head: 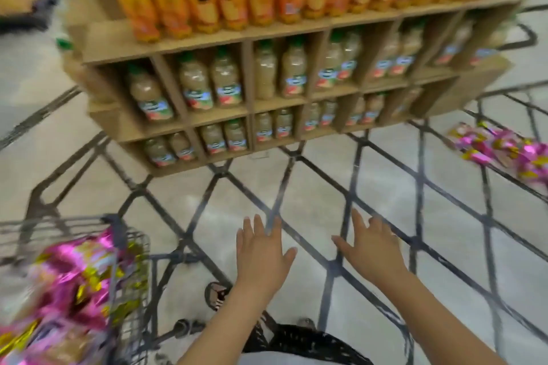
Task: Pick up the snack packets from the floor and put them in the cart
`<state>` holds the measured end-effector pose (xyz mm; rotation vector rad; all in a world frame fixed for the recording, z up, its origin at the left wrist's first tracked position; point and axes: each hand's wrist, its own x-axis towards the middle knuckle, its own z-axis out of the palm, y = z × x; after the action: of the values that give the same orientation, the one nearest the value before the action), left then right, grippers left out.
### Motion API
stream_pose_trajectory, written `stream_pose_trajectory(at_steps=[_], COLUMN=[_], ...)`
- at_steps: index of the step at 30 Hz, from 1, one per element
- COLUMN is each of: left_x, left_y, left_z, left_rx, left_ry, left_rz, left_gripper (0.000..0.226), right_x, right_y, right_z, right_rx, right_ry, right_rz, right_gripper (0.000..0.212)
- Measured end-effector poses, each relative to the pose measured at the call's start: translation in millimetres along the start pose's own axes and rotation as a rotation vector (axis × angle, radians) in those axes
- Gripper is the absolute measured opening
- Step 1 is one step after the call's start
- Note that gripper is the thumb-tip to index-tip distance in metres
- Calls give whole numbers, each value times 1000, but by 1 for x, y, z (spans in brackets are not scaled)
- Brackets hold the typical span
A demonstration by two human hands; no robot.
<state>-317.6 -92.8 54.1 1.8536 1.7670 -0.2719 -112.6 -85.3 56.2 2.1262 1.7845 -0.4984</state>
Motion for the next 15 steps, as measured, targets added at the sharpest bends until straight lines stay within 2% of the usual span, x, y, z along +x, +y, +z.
stream_pose_trajectory(at_steps=[7, 15], left_x=[9, 50], left_y=[134, 237], left_z=[30, 39], left_rx=[135, 359], left_ry=[-109, -211], left_rz=[290, 524], left_gripper=[70, 71], right_x=[-51, -64], right_y=[132, 207], right_z=[13, 34], right_rx=[160, 456], right_ry=[33, 25], right_rz=[278, 555], right_gripper=[73, 70])
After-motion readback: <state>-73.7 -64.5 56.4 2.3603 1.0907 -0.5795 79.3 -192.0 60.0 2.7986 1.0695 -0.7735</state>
